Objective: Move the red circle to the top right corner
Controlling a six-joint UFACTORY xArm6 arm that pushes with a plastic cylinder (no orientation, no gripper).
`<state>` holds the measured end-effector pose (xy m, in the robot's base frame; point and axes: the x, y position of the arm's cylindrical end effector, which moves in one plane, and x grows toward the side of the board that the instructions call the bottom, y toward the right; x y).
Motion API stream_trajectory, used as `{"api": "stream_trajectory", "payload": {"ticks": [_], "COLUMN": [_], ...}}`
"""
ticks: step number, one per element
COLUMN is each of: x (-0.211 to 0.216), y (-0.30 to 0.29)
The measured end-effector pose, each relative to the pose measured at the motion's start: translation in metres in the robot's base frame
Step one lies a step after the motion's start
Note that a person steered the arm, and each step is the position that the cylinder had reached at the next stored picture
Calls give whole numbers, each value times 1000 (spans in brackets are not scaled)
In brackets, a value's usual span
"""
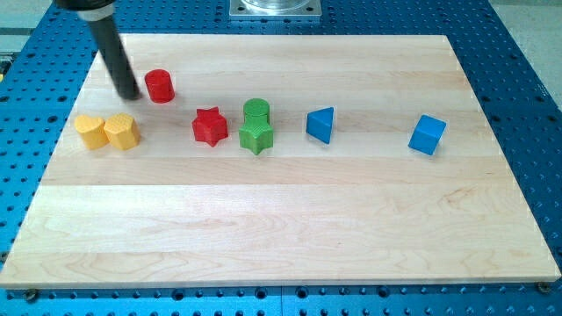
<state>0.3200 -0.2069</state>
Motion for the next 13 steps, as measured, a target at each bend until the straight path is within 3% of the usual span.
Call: {"api": "stream_trajectory", "payload": {"ticks": [1,2,3,4,6,7,8,9,10,11,13], "x": [-10,-10,3,36,4,-34,-43,-64,-70,-109,-120], "y": [59,77,17,42,211,239,211,290,329,286,343]}}
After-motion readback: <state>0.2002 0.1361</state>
